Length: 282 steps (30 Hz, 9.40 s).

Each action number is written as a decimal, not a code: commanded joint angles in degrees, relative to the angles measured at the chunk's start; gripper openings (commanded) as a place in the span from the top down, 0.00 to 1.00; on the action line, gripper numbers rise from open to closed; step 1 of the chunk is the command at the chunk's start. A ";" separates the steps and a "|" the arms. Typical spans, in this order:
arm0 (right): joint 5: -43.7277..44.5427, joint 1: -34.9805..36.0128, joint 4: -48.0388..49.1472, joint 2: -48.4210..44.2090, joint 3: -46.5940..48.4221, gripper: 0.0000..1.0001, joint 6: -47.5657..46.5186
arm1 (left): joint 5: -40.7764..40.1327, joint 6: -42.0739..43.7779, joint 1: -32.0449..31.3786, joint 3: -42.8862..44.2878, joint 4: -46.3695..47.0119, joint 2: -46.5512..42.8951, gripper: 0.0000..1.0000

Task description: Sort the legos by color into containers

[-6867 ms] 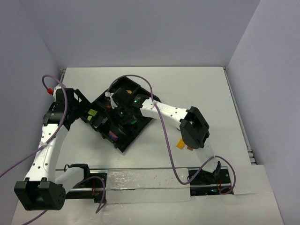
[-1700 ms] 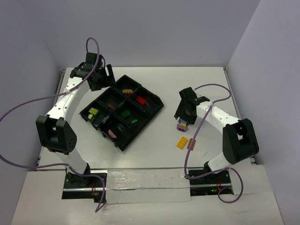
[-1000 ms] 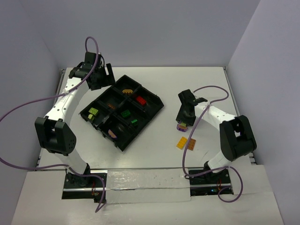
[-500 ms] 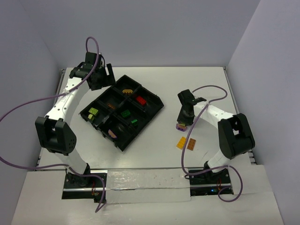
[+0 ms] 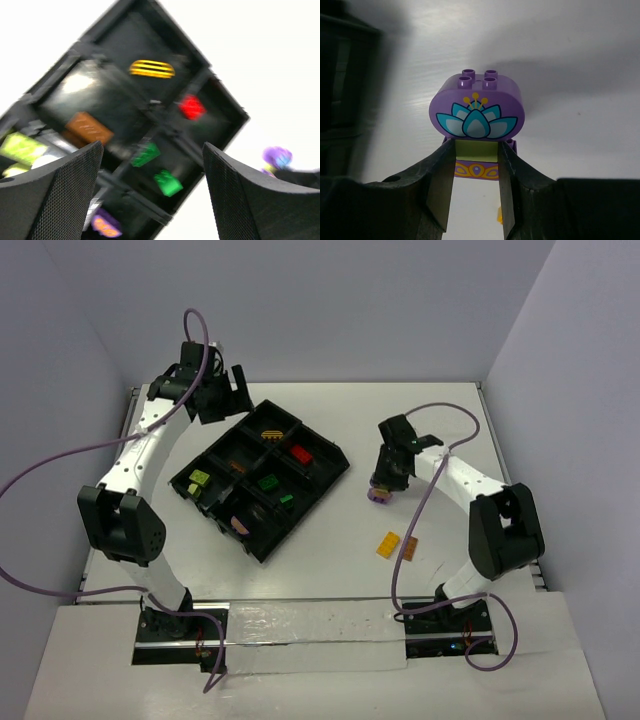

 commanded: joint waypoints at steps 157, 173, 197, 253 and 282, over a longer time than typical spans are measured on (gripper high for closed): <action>-69.95 2.04 48.06 15.99 24.64 1.00 19.35 | 60.67 -56.10 9.93 -16.53 86.83 3.91 1.00; -46.50 -2.12 15.11 11.14 28.26 1.00 -1.98 | 49.99 -18.65 12.23 -17.14 34.38 -7.78 1.00; -27.18 -8.22 13.88 4.87 25.45 1.00 0.02 | 6.99 -6.19 -2.04 -46.12 0.29 -28.72 1.00; -62.16 -2.26 47.35 7.49 23.34 1.00 18.50 | 57.02 -26.55 -2.01 -16.61 52.96 -4.16 0.11; -58.09 0.11 65.54 9.60 20.28 1.00 33.79 | 60.40 -31.83 -1.48 -16.73 64.57 -0.92 0.41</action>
